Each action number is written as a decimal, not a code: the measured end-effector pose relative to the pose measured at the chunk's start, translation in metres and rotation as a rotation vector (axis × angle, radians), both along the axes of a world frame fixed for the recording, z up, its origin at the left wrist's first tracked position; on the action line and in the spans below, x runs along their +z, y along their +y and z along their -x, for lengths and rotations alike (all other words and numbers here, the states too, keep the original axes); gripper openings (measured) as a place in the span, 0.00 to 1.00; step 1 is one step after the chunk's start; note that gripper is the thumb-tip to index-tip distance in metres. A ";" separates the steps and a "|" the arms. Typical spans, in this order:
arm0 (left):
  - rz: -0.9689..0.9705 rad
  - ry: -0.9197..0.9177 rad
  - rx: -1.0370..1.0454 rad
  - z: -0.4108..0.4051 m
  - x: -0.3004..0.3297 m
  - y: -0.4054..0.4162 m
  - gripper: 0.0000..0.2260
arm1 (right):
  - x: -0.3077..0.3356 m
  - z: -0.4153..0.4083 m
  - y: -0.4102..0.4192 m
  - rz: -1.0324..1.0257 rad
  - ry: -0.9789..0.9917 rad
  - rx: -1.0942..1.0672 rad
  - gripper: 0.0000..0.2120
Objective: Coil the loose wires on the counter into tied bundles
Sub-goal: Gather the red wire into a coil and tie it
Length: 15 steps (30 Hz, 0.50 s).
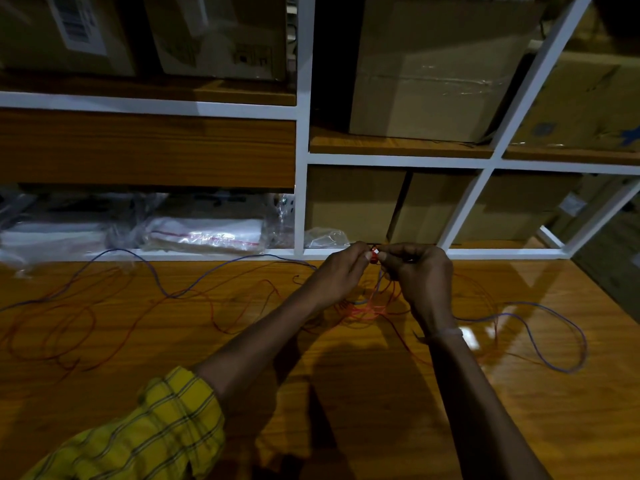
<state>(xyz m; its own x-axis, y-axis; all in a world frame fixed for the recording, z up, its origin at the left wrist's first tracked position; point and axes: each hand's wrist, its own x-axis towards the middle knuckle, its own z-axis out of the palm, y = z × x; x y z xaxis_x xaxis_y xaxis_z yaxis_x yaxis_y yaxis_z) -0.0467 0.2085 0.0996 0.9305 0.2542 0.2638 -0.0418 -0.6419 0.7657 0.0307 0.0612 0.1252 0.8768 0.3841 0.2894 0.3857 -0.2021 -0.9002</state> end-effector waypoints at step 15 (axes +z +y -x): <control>0.015 0.004 -0.001 0.001 -0.001 0.000 0.11 | -0.002 0.000 0.000 -0.012 0.026 -0.022 0.04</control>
<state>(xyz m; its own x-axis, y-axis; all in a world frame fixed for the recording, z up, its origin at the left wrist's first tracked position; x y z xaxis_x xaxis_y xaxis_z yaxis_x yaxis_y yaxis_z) -0.0474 0.2089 0.0988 0.9317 0.2574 0.2563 -0.0391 -0.6303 0.7753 0.0304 0.0610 0.1234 0.8923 0.3609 0.2711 0.3578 -0.1993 -0.9123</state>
